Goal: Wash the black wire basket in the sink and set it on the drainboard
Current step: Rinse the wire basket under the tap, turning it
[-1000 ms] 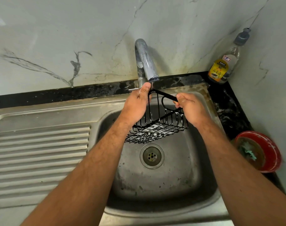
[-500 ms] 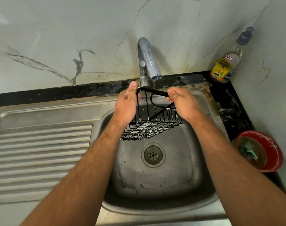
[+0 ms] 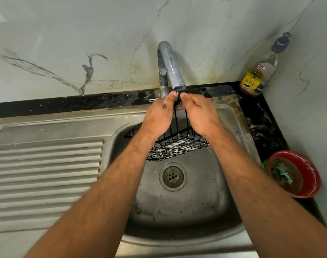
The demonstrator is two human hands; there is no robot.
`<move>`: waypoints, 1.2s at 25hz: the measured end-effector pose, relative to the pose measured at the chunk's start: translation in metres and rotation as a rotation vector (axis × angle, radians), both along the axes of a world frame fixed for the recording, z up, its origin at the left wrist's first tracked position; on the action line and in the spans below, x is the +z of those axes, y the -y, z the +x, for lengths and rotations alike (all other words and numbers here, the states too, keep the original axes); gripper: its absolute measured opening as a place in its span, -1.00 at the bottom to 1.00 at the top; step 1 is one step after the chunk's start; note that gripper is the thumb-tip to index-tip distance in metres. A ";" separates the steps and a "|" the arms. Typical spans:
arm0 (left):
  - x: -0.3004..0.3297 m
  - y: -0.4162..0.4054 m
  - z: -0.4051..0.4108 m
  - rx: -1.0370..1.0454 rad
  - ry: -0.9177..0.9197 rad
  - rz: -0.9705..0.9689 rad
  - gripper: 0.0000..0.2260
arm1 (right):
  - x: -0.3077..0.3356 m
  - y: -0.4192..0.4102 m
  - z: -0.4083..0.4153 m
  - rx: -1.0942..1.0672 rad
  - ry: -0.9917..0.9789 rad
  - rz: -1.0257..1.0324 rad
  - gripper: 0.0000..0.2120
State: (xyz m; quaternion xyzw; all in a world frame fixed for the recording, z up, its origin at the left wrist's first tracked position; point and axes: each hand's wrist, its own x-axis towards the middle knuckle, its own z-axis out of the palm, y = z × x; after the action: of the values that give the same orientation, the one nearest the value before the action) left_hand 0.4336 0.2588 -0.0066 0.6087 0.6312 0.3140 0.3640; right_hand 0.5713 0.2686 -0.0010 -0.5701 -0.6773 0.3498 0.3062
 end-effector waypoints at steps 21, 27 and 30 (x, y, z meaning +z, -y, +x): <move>-0.010 0.009 -0.025 -0.128 -0.895 0.016 -0.35 | -0.031 0.003 0.049 -0.200 -0.150 -0.222 -0.54; -0.004 0.010 -0.004 -0.110 -1.026 -0.048 -0.38 | -0.029 0.006 0.036 0.100 0.412 -0.021 -0.58; 0.001 0.010 0.006 -0.146 -1.023 -0.012 -0.45 | -0.027 0.012 0.015 0.180 0.531 0.103 -0.62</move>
State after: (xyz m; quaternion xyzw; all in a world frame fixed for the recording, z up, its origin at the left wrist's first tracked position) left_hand 0.4394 0.2492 -0.0054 0.7247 0.6862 -0.0534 0.0332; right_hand 0.5861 0.2565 -0.0279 -0.5632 -0.7985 0.1793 0.1144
